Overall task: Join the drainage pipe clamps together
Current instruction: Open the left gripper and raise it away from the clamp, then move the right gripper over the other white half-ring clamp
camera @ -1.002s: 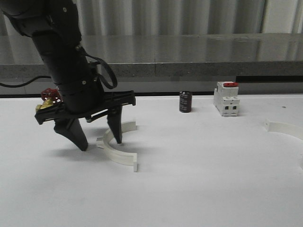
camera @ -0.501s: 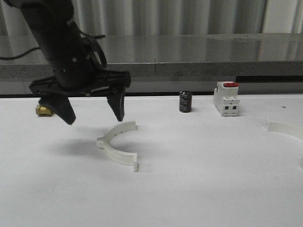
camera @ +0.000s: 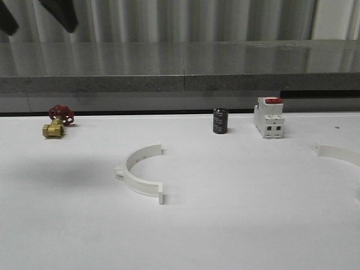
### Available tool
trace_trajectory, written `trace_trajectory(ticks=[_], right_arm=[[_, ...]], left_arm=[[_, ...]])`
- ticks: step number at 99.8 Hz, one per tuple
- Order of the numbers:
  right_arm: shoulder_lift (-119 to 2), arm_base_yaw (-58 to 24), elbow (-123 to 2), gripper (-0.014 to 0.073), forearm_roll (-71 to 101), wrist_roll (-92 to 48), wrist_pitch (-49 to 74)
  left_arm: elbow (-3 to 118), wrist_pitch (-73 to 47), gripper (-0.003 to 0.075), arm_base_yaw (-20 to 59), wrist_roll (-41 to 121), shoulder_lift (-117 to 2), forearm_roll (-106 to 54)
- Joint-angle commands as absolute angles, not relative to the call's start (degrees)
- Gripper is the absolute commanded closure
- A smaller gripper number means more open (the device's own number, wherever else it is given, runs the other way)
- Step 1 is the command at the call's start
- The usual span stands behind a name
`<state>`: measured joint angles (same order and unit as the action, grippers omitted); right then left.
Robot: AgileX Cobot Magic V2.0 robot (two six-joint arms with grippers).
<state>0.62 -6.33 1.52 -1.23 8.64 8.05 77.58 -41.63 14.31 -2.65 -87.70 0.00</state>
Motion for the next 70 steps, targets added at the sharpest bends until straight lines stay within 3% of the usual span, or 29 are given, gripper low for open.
trace_trajectory(ticks=[1,27,70], right_arm=[[1.69,-6.08,0.59,0.0662,-1.88,8.19,3.55],[1.69,-6.08,0.59,0.0662,-1.88,8.19,3.55],[1.69,-6.08,0.59,0.0662,-1.88,8.19,1.35]], left_arm=[[77.24,-39.11,0.0051,9.32,3.47,-82.13,-5.7],[64.1,-35.57,0.0051,-1.8,11.32,-71.55,-12.96],[36.57,-26.67,0.0052,-0.47,11.32,-45.03,-14.19]])
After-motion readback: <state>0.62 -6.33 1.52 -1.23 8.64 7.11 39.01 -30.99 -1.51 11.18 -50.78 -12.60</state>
